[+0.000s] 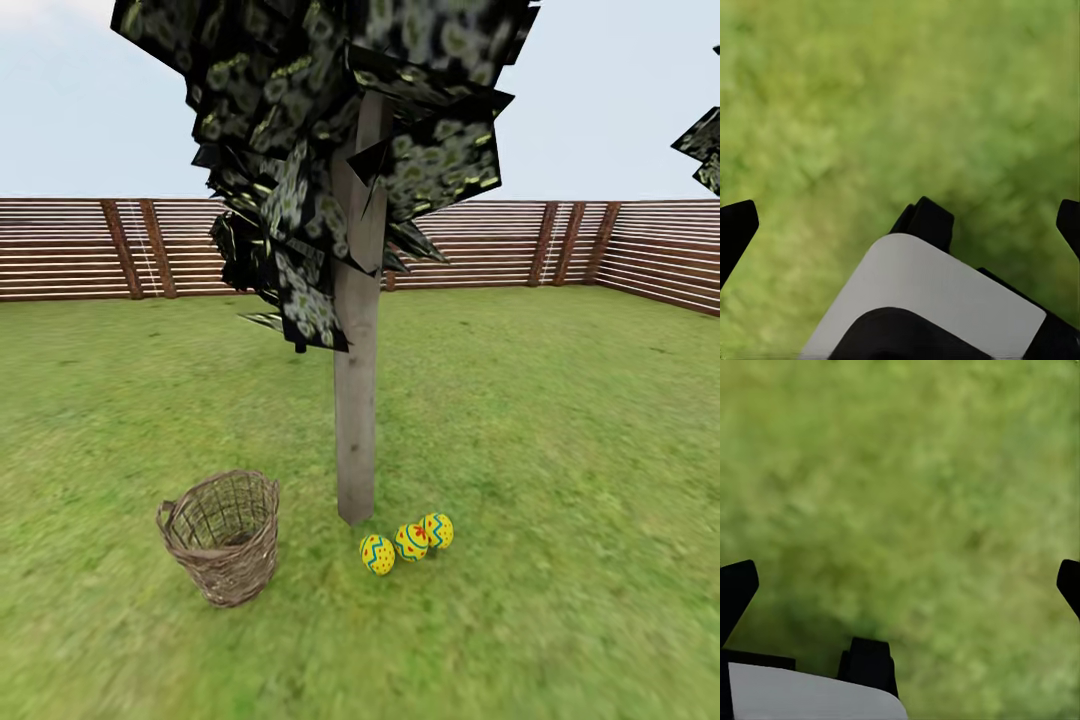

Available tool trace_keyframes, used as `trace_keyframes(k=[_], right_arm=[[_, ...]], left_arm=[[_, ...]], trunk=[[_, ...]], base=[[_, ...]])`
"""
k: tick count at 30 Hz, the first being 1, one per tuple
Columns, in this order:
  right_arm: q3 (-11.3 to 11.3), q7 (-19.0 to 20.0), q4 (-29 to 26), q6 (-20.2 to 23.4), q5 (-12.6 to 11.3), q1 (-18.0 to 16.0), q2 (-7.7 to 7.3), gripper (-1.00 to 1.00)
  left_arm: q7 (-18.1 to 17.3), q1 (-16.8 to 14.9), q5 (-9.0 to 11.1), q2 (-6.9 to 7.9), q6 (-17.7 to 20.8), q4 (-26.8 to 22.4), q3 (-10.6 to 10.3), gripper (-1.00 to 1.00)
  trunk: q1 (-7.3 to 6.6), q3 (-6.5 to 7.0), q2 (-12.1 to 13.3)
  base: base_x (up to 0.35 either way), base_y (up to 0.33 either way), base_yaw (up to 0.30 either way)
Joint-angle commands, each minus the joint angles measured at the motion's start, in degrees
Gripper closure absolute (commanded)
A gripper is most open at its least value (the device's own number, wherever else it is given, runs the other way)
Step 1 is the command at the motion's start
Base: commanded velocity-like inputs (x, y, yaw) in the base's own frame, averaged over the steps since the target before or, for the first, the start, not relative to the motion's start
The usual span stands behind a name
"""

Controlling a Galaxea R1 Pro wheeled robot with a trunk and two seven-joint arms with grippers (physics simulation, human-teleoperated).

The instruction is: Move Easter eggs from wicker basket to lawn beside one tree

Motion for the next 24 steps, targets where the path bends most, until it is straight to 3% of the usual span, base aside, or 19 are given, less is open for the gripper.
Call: trace_keyframes(k=[1, 4, 24], right_arm=[[0.23, -0.38, 0.18, -0.21, 0.56, -0.07, 0.02, -1.00], [0.23, -0.37, 0.17, -0.21, 0.54, -0.09, 0.02, -1.00], [0.22, -0.38, 0.18, -0.21, 0.56, -0.07, 0.02, -1.00]], left_arm=[[0.13, -0.01, 0.30, -0.03, 0.27, 0.02, -0.48, -1.00], [0.13, 0.05, 0.30, -0.01, 0.28, 0.03, -0.48, -1.00], [0.13, 2.57, 0.21, -0.10, 0.19, 0.04, -0.48, -1.00]], trunk=[[-0.23, 0.13, 0.39], [-0.89, 0.67, 1.59], [-0.89, 0.67, 1.59]], base=[[0.000, 0.000, 0.000], [0.000, 0.000, 0.000], [0.000, 0.000, 0.000]])
